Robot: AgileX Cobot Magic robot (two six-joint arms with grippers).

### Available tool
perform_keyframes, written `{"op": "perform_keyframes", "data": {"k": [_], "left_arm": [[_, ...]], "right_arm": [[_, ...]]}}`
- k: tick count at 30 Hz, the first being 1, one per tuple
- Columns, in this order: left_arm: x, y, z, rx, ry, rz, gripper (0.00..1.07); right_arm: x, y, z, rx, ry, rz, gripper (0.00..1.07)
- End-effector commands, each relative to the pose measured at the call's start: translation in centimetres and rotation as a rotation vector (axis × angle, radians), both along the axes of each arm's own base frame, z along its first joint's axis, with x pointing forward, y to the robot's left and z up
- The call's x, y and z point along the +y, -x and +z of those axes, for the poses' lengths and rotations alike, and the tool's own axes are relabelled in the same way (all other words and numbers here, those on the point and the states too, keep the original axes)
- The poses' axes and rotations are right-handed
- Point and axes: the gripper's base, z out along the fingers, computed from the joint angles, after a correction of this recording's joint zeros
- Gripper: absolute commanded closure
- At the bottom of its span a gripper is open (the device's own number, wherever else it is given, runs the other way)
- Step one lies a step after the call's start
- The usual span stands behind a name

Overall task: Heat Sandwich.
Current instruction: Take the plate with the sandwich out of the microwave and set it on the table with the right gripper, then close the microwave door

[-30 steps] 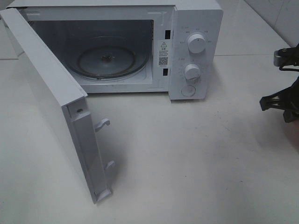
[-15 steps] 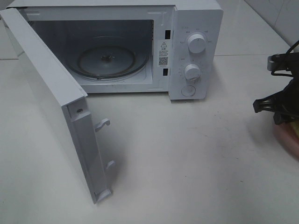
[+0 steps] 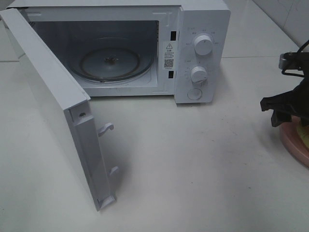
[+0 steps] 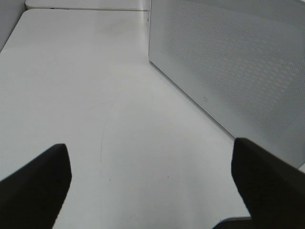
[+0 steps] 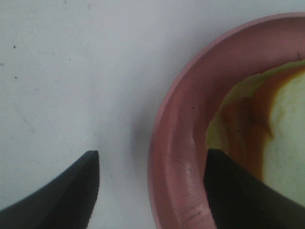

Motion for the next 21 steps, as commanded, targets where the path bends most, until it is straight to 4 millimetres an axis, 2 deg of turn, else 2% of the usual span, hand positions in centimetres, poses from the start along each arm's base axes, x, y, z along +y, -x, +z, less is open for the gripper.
{"op": "perform_keyframes", "data": {"k": [1, 3, 5, 8, 11, 17, 21], "left_arm": [[0.0, 0.2, 0.1, -0.031, 0.008, -0.006, 0.23], [0.0, 0.2, 0.1, -0.031, 0.008, -0.006, 0.23], [0.0, 0.2, 0.1, -0.031, 0.008, -0.006, 0.23], [0.0, 0.2, 0.1, -0.031, 0.008, -0.006, 0.23], [0.0, 0.2, 0.1, -0.031, 0.008, -0.006, 0.23], [0.0, 0.2, 0.1, -0.031, 0.008, -0.006, 0.23], [0.0, 0.2, 0.1, -0.031, 0.008, -0.006, 0.23]], "right_arm": [[-0.1, 0.3, 2.3, -0.05, -0.008, -0.018, 0.44], [-0.1, 0.4, 2.9, -0.045, -0.004, -0.022, 0.44], [-0.3, 0.5, 4.7, -0.019, 0.013, -0.03, 0.44], [-0.3, 0.5, 5.8, 0.019, 0.015, -0.033, 0.44], [-0.2, 0.0, 8.1, 0.077, 0.002, -0.017, 0.44], [0.1, 0.1, 9.9, 0.149, -0.014, 0.016, 0.44], [0.4, 1.2, 11.1, 0.213, -0.043, 0.04, 0.44]]}}
